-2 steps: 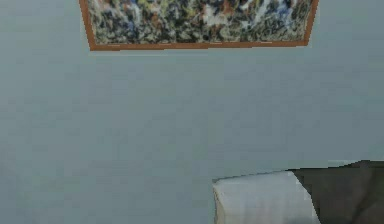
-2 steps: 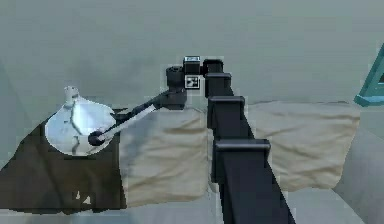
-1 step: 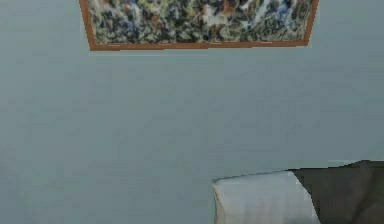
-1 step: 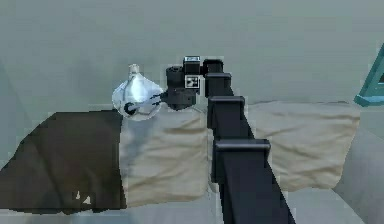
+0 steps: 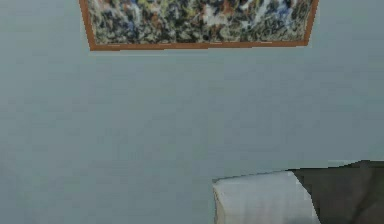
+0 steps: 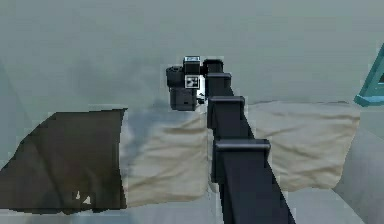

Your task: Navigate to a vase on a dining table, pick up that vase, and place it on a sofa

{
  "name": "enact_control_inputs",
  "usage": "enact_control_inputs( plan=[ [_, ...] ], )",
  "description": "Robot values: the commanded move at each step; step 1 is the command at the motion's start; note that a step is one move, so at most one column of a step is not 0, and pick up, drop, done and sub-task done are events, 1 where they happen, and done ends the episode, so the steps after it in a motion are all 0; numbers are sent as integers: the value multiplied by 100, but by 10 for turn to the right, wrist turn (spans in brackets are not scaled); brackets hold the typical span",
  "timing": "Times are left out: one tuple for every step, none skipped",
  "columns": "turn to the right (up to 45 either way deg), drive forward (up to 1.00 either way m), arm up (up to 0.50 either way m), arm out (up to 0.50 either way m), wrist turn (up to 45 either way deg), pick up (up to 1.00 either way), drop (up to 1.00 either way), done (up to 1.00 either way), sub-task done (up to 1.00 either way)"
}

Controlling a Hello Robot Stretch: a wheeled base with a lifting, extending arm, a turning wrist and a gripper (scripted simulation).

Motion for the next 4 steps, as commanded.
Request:
enact_control_inputs(
  plan=[
    [0,0,0,0,150,0,0,0,0],
    [0,0,-34,0,0,0,0,0,0],
    [0,0,-32,0,0,0,0,0,0],
    [0,0,0,0,0,0,100,0,0]
  ],
)
